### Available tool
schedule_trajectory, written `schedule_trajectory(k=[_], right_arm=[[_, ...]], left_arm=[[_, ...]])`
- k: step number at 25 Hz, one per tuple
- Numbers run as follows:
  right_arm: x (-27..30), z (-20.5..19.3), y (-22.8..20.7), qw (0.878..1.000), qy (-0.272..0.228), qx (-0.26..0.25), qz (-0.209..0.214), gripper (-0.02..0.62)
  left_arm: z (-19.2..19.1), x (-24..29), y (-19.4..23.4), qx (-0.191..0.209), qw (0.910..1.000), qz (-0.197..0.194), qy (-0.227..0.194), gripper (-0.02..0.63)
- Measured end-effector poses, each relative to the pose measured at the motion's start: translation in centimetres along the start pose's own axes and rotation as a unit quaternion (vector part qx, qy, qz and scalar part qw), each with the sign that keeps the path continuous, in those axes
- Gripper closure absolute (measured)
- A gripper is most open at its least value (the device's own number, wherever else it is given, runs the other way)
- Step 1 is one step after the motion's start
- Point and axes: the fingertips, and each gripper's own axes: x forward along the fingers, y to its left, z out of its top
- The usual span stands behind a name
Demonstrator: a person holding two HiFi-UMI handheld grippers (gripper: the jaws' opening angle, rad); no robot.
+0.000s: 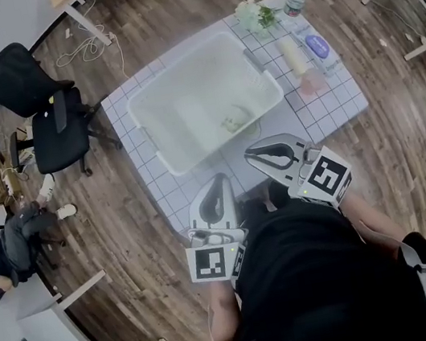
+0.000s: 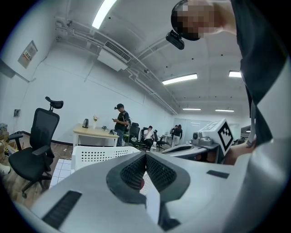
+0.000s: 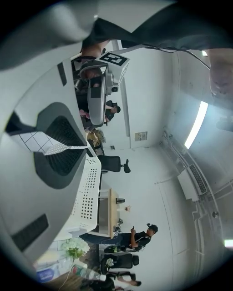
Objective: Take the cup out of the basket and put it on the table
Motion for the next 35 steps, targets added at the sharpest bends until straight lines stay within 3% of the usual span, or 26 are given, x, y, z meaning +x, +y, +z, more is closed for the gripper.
schedule_trajectory(k=[12,22,28,32,35], right_arm=[[2.8,-1.3,-4.8,0.996,0.085,-0.024,-0.004,0.466],[5.9,-2.3,-9.1,0.986,0.159,-0.042,0.002,0.443],[8.1,-3.0,-11.2,0.977,0.205,-0.054,0.011,0.44],[9.7,-3.9,-12.6,0.967,0.251,-0.031,0.033,0.44],[10.8,-5.2,-13.6,0.956,0.289,-0.002,0.056,0.44]], left_arm=[[-0.3,0.7,0.8,-0.003,1.0,0.003,0.007,0.597],[-0.2,1.2,1.3,0.006,0.9999,0.002,0.015,0.597],[-0.1,1.8,1.4,-0.003,0.9999,0.002,0.012,0.597],[-0.6,1.7,2.0,0.009,0.9996,0.006,0.026,0.597],[-0.5,1.8,2.2,-0.007,0.9997,0.012,0.021,0.597]])
